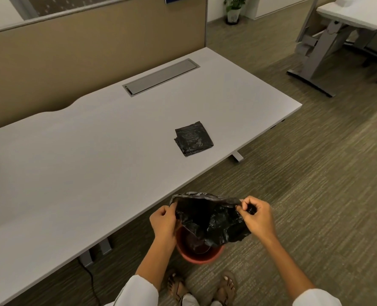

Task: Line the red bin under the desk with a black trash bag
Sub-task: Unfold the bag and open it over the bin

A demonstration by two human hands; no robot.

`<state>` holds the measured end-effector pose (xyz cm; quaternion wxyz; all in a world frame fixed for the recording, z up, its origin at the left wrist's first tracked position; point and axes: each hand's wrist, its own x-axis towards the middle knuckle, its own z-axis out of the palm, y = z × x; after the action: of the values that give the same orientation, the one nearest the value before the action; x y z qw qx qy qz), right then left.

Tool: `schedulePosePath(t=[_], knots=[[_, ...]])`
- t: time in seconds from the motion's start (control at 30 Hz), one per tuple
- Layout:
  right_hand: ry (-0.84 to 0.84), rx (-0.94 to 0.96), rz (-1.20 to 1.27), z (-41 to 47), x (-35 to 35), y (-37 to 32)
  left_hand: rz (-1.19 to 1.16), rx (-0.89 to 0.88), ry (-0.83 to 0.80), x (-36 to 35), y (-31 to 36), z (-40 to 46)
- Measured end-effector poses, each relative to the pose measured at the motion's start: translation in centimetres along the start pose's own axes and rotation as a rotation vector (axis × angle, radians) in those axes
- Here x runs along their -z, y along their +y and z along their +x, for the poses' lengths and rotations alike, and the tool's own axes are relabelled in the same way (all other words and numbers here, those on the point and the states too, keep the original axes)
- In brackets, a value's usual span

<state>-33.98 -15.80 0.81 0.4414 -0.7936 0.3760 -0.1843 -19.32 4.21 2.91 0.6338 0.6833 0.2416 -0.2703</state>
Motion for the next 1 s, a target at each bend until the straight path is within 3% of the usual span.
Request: schedulePosePath(t=[0.23, 0.43, 0.6, 0.73, 0.87, 1.0], knots=[[-0.075, 0.133, -0.074, 0.1, -0.7, -0.7, 0.232, -0.25, 0.075, 0.5, -0.2, 0.4], [0.008, 0.055, -0.068, -0.4, -2.3, -0.6, 0.574, -0.318, -0.092, 1.0, -1.1, 0.8], [0.097, 0.133, -0.216, -0.3, -3.9, 0.1, 0.786, -0.531, -0.3, 2.1, -2.6, 1.2], [0.1, 0.153, -0.255, 0.4, -4.9, 1.0, 1.066, -0.637, -0.36, 2.9, -3.8, 2.6], [0.102, 0.142, -0.306, 1.2, -5.5, 1.8, 1.357, -0.629, -0.365, 3.0, -3.8, 3.7], [-0.033, 0.157, -0.402, 2.3, -6.3, 3.1, 1.55, -0.624, -0.352, 2.2, -4.0, 5.0]])
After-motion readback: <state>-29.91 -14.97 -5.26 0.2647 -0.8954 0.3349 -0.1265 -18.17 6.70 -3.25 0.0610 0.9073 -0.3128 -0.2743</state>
